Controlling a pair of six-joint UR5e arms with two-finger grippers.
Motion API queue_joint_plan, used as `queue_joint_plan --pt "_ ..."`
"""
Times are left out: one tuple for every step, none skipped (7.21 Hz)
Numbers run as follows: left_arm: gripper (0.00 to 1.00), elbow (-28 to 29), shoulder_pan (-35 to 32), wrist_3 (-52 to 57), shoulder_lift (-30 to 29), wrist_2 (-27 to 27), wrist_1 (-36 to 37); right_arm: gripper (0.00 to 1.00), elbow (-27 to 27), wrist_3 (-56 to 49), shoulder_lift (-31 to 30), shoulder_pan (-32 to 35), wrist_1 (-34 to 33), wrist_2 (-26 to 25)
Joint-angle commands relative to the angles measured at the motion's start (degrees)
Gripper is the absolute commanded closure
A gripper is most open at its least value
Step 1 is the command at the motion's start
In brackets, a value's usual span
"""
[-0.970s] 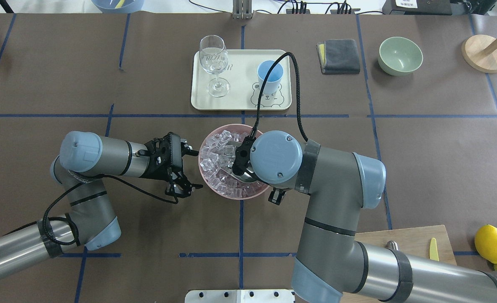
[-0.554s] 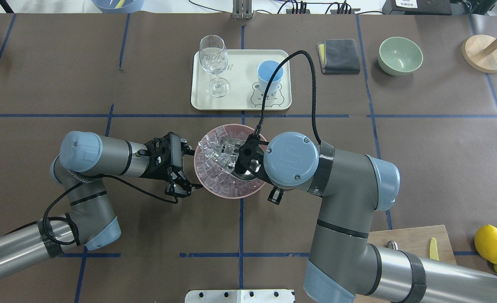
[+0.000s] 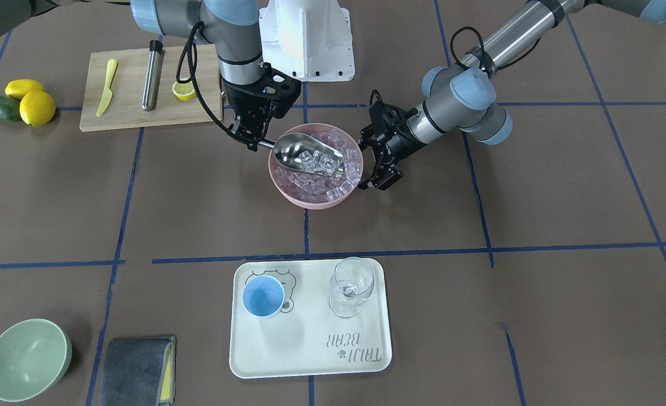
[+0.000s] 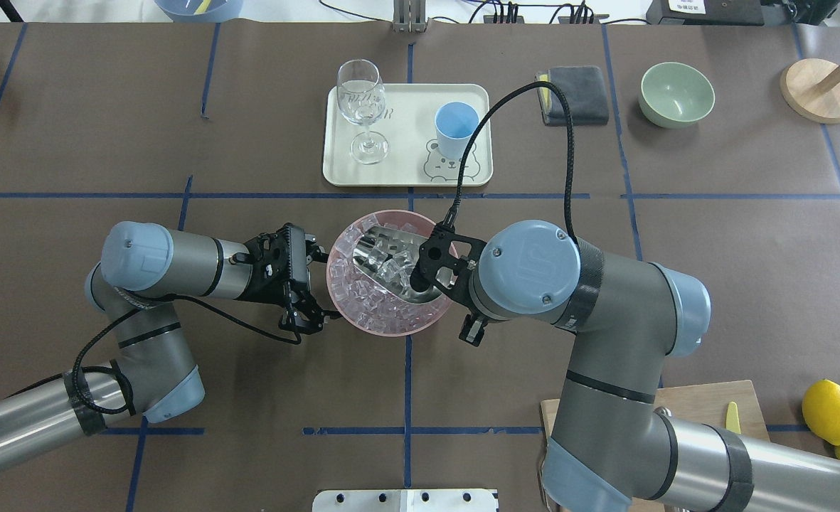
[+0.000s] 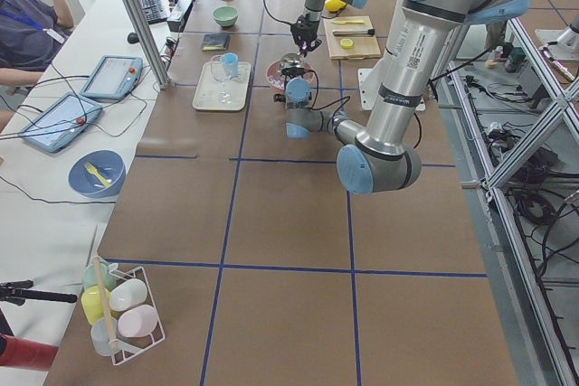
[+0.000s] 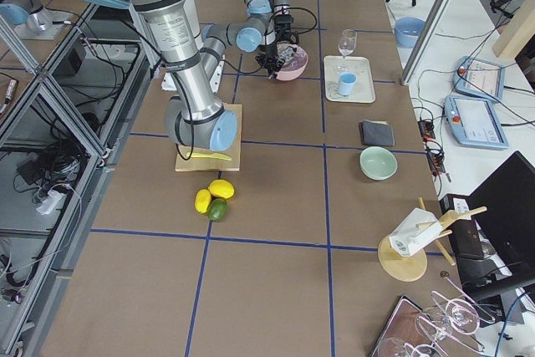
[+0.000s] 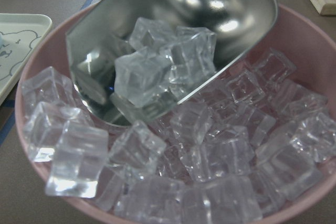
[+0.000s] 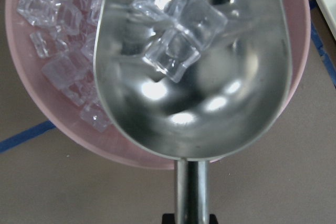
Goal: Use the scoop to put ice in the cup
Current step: 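Dip the scoop into the ice cubes with the right gripper and scoop ice, then carry the ice-filled scoop with the right gripper to the blue-rimmed cup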
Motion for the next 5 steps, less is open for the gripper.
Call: queue_joint_plan --pt "0.0 0.0 -0.03 -0.09 0.0 0.0 0.0 1.0 1.27 0.89 -0.23 3.23 -0.32 4.19" --pt "0.0 0.0 -0.03 -0.09 0.0 0.0 0.0 1.0 1.54 1.33 -0.23 6.56 -1.1 8.3" --pt "0.0 0.0 -0.03 -0.09 0.0 0.0 0.0 1.0 1.63 1.34 0.55 9.55 -5.9 11.65" --pt "0.0 0.0 -0.03 -0.09 0.0 0.0 0.0 1.0 1.63 1.25 2.21 12.01 -10.12 12.03" --pt "0.0 0.0 -0.03 -0.09 0.0 0.0 0.0 1.0 1.28 1.16 3.27 14.21 -12.43 12.03"
